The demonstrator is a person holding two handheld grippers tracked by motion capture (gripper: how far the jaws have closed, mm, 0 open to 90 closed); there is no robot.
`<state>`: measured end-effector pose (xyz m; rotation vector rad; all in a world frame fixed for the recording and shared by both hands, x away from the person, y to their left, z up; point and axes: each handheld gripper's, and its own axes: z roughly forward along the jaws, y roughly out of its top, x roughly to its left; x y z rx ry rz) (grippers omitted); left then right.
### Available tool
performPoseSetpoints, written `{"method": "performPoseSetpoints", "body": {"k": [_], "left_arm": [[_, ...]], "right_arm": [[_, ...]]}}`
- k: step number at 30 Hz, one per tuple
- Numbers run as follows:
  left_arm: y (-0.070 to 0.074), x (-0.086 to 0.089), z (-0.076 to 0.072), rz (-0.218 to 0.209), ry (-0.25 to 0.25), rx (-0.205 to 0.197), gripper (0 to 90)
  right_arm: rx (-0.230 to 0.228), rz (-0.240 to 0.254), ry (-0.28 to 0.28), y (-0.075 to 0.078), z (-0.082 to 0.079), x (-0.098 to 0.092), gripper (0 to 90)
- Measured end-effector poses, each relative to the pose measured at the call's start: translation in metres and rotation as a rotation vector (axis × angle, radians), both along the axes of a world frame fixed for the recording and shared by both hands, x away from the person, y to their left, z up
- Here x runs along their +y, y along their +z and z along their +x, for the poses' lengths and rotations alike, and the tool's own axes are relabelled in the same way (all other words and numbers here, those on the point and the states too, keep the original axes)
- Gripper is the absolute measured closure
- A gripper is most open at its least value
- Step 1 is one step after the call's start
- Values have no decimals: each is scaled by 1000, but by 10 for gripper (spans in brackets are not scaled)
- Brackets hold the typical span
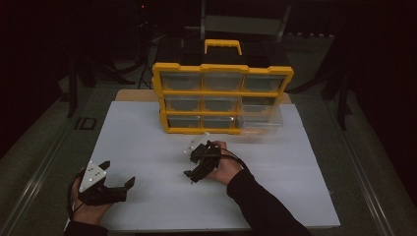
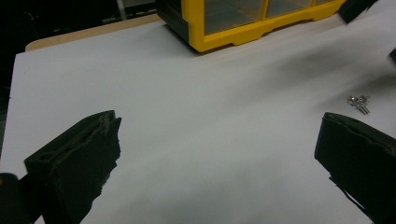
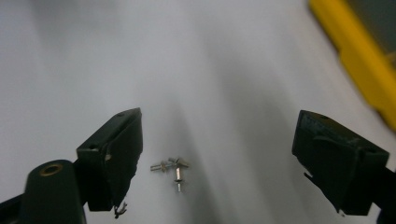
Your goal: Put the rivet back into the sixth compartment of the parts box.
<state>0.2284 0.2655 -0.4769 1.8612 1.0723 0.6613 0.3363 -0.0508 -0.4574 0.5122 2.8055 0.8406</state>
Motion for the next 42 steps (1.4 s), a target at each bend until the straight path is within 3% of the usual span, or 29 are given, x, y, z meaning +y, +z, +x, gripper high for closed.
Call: {"method": "performPoseSetpoints", "body": {"k": [3, 6, 10, 15, 25, 35, 42], "left_arm": [[0, 0, 0, 0, -1, 1, 9], [0, -1, 0, 3, -3, 2, 8], [-1, -1, 0, 5, 1, 2, 9], [-1, -2, 0, 8, -4, 3, 8], [-1, -2, 1, 10, -3, 5, 8], [-1, -2, 1, 14, -3, 5, 9], [-2, -3, 1, 17, -5, 8, 9]], "right_arm": [[16, -17, 2, -9, -1, 4, 174], [48, -71, -8, -26, -2, 11, 223], [77, -107, -26, -34, 1, 13, 315], [109, -106, -44, -36, 5, 11, 427], [137, -137, -22, -38, 3, 14, 608], [149, -174, -16, -35, -1, 16, 740], [158, -207, -13, -34, -1, 20, 749]]}}
